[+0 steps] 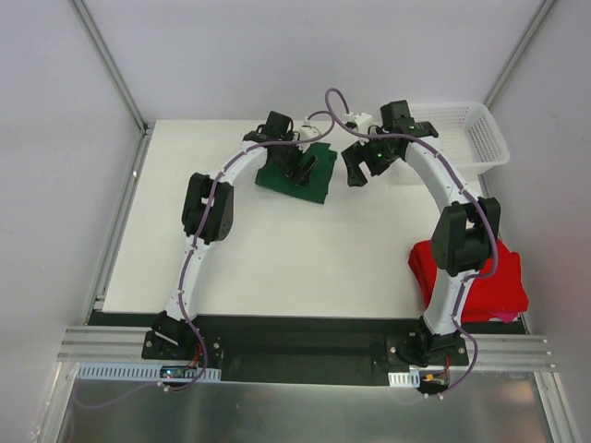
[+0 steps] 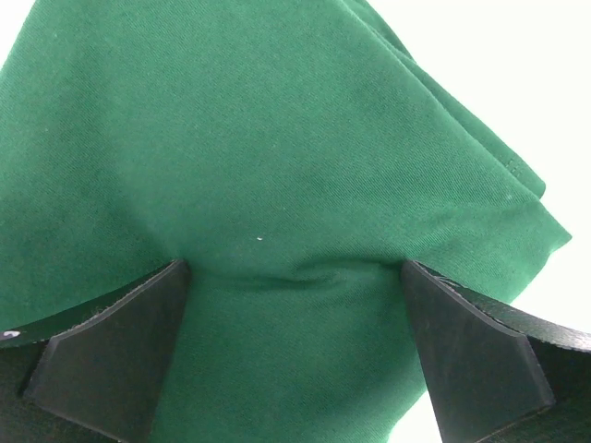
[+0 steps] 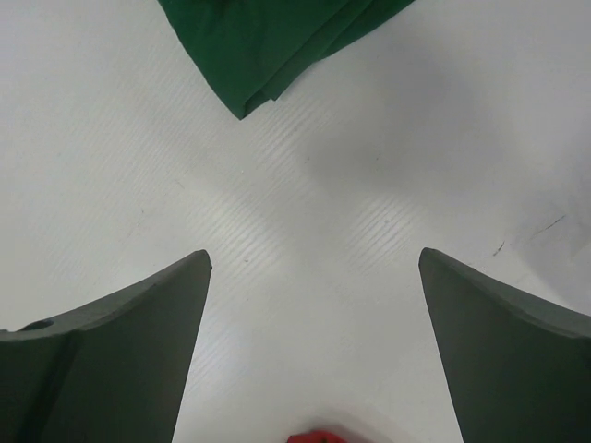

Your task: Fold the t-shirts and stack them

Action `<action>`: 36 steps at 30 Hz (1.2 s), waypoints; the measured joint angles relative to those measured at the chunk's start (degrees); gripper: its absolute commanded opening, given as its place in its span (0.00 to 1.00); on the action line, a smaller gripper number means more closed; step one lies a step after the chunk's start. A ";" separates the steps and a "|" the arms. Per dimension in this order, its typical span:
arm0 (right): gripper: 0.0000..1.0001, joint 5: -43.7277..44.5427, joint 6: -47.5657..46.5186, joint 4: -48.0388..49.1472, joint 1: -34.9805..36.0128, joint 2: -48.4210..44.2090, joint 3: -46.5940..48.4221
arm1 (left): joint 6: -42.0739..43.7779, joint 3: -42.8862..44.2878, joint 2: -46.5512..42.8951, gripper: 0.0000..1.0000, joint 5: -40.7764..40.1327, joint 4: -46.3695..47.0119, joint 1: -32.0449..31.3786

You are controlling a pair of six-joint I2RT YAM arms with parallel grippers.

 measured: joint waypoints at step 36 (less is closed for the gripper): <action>1.00 -2.80 -3.65 -10.82 2.95 -6.14 -1.57 | -17.84 -24.02 -20.31 0.99 13.94 -25.29 3.34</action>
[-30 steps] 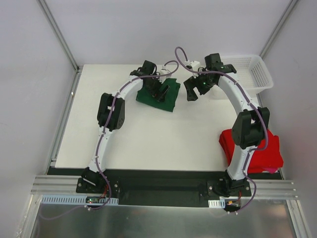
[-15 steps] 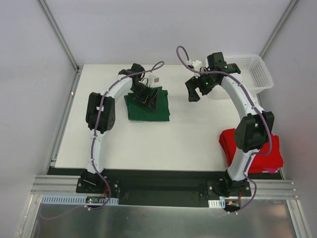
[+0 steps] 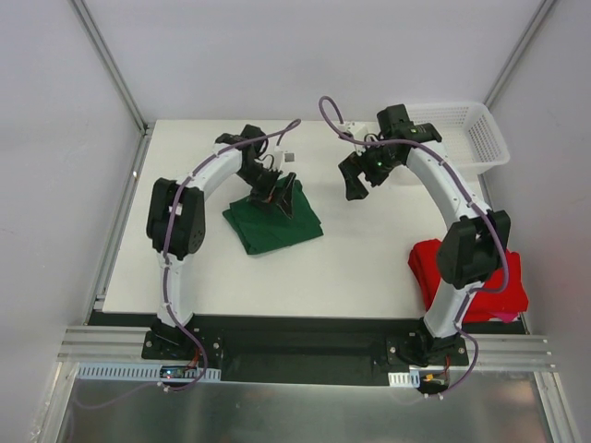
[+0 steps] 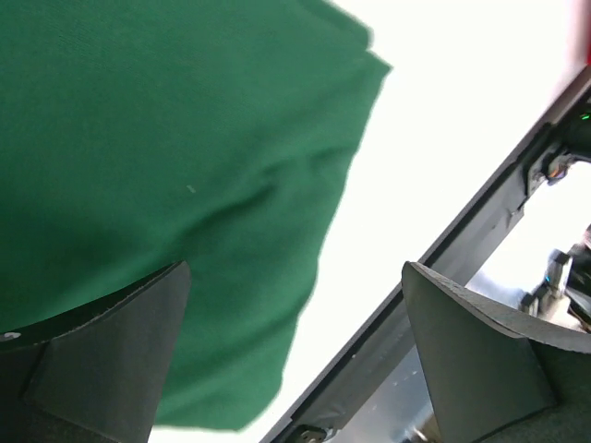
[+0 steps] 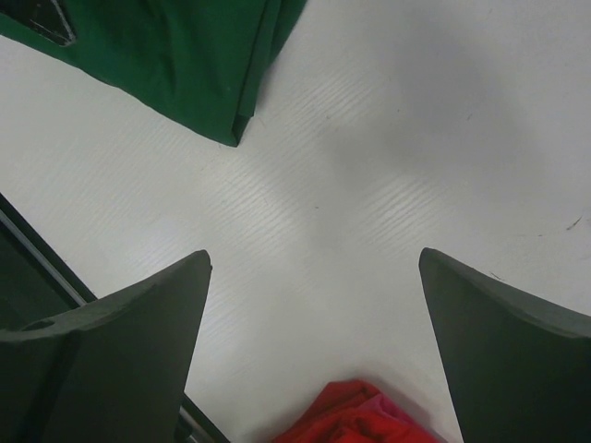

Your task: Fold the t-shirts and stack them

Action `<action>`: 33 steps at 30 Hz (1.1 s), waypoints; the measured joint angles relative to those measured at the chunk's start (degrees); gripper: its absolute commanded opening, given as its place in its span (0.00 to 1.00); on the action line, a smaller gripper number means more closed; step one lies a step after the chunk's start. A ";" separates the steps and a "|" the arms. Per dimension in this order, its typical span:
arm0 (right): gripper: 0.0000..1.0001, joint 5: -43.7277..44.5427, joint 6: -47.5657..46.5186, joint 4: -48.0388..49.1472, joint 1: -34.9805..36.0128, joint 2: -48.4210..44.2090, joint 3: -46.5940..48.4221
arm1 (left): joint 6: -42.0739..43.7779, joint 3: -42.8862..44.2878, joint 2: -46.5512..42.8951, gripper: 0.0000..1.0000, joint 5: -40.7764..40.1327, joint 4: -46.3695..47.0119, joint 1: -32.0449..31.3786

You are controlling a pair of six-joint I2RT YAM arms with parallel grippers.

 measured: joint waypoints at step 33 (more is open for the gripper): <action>1.00 -8.13 1.90 -1.20 2.75 0.59 -1.01 | 20.37 -3.87 -14.71 0.99 -36.41 -1.14 -1.64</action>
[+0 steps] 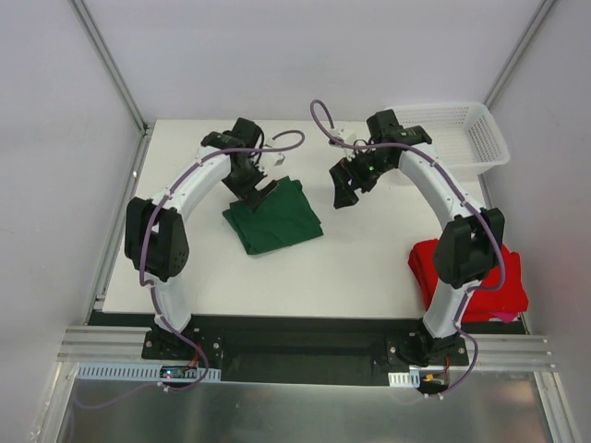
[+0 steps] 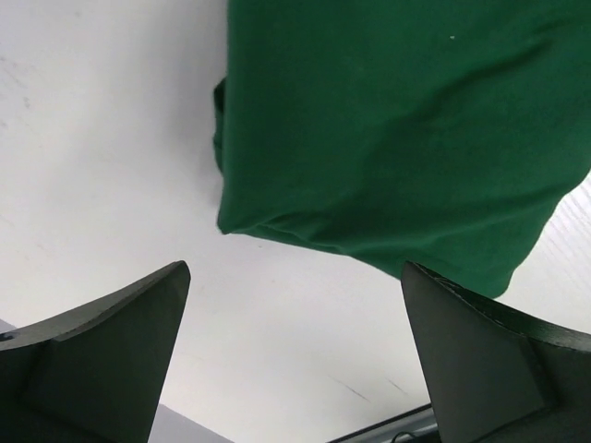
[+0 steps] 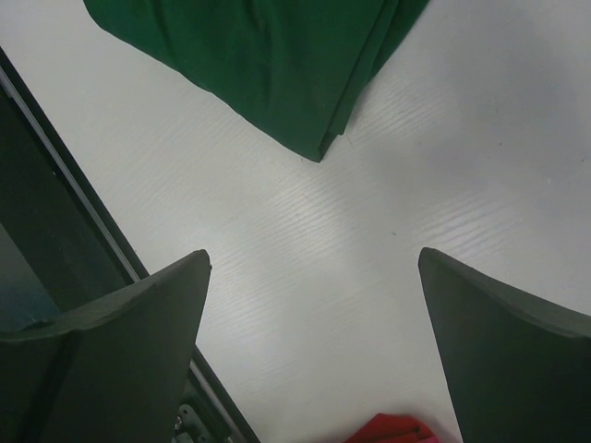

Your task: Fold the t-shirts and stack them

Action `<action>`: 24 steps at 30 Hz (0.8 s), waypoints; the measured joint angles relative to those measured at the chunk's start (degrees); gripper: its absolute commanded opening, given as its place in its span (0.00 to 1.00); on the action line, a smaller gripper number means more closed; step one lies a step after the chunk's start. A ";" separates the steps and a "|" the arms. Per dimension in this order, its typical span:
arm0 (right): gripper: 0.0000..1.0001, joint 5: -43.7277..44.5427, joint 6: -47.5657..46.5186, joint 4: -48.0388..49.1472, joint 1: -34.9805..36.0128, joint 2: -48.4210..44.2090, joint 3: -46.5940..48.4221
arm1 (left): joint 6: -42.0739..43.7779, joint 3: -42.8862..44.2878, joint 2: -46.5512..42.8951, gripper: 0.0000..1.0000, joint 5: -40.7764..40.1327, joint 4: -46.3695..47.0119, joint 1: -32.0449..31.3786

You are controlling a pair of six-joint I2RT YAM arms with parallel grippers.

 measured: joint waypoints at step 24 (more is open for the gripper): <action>1.00 -0.81 1.84 0.72 0.42 8.24 6.71 | 2.67 -25.94 -17.75 0.99 -8.59 14.34 -5.86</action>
